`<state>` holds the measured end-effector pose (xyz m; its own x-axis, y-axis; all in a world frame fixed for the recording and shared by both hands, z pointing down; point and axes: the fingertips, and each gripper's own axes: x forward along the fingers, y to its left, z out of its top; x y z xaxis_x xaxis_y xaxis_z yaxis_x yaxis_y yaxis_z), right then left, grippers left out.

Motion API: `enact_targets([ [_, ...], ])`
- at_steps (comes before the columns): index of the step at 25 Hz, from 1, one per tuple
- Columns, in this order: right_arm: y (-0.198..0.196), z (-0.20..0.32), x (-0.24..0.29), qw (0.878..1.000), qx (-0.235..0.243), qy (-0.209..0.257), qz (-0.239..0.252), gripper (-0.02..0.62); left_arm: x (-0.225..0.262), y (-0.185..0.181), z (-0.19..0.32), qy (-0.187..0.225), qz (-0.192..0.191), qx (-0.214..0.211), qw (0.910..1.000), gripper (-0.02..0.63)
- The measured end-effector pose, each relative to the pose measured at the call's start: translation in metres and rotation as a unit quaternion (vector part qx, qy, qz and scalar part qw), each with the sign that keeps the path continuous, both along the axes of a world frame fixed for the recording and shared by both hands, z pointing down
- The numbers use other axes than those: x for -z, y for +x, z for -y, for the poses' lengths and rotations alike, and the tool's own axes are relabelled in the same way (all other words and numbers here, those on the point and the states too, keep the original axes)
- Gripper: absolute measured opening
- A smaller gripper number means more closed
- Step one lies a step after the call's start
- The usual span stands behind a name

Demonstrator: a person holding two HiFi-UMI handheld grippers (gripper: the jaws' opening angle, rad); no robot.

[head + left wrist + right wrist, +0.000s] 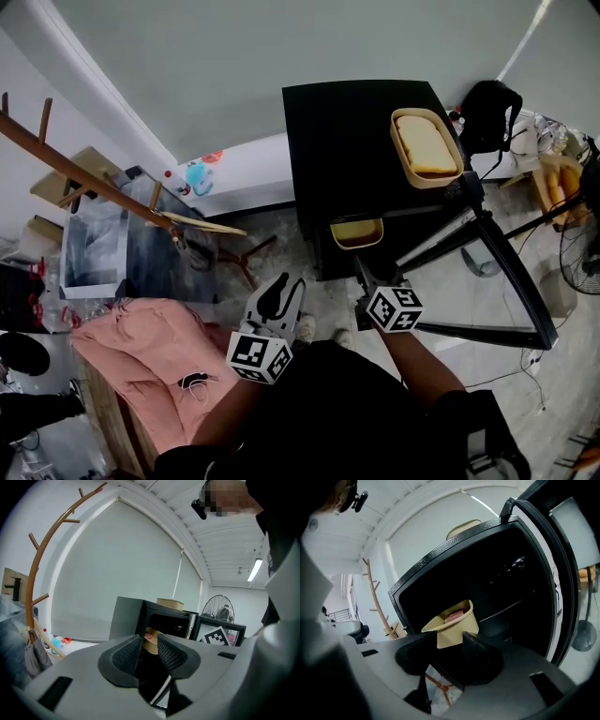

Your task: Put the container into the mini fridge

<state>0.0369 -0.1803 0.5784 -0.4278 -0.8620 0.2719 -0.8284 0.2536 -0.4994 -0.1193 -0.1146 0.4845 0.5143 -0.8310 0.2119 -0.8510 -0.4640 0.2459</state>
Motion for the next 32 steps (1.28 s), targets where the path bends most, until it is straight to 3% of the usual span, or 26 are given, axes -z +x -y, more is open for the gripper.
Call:
enact_targets([
  [21,-0.011,0.052,-0.001,1.000,-0.015,-0.004,-0.017,0.167,-0.005,-0.038,0.018,-0.008,0.013,0.047,0.9988,0.133],
  [32,-0.018,0.079,-0.007,0.998,-0.012,-0.018,-0.059,0.163,-0.004,-0.048,0.024,-0.008,0.019,0.059,0.9980,0.133],
])
